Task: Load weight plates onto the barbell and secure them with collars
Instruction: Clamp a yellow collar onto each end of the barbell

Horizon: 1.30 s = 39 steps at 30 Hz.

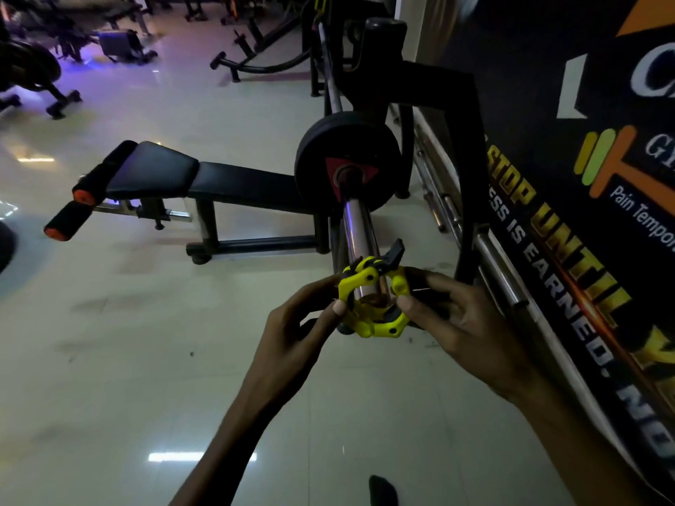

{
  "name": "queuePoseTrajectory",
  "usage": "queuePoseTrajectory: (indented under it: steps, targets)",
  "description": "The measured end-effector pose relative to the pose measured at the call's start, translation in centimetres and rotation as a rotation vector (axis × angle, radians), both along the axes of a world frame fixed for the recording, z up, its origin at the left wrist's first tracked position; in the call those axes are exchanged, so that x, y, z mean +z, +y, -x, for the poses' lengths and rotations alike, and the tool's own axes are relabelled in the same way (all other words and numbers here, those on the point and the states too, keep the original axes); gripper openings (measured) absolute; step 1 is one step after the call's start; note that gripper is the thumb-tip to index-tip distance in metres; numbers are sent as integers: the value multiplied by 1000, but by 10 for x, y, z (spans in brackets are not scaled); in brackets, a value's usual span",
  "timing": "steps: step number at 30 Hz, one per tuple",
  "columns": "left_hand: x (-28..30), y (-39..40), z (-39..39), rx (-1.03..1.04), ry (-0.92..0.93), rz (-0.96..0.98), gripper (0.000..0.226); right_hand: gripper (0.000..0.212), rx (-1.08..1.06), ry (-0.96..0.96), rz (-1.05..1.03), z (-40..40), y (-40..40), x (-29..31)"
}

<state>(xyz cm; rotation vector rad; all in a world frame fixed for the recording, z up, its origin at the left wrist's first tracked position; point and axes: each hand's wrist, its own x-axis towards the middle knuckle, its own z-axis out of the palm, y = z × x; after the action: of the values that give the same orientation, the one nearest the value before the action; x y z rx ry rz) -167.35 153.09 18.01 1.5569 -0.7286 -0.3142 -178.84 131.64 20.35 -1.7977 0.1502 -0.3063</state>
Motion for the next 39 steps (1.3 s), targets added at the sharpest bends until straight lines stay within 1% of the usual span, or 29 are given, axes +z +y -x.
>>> queuePoseTrajectory:
  steps: [2, 6, 9, 15, 18, 21, 24, 27, 30, 32, 34, 36, 39]
  targets:
    - [-5, 2, 6, -11, 10, -2, 34, 40, -8, 5, 9, 6, 1, -7]
    - [-19, -1, 11, -8, 54, -64, 37, 50, -53, 37, 120, 6, 3, -20]
    - [-23, -3, 11, 3, 58, -68, 39, 54, -82, 41, 177, 3, 5, -23]
    - [-28, -8, 11, 3, 38, -56, 39, 52, -68, 68, 85, 0, -4, -26]
    - [-31, -10, 13, -10, 36, -52, 39, 55, -72, 72, 25, 1, -6, -32]
    - [-32, -9, 13, -25, 18, -54, 39, 56, -73, 62, 37, 2, -6, -38]
    - [-32, -9, 10, -16, -34, -78, 40, 54, -83, 41, 97, -2, -4, -44]
    - [-30, -16, 1, 3, -85, -82, 41, 54, -121, 18, 105, -11, -4, -48]
    - [-28, -25, -13, 31, -126, -101, 41, 54, -143, 28, 42, -25, -6, -49]
    - [-26, -30, -24, 50, -157, -111, 42, 54, -148, 3, -26, -37, -10, -48]
    - [-22, -36, -38, 65, -167, -126, 43, 51, -165, -10, -50, -49, -17, -46]
    - [-17, -42, -52, 93, -181, -145, 44, 45, -218, -31, -14, -63, -26, -44]
    - [-12, -56, -75, 152, -230, -172, 44, 37, -307, -85, 175, -87, -38, -38]
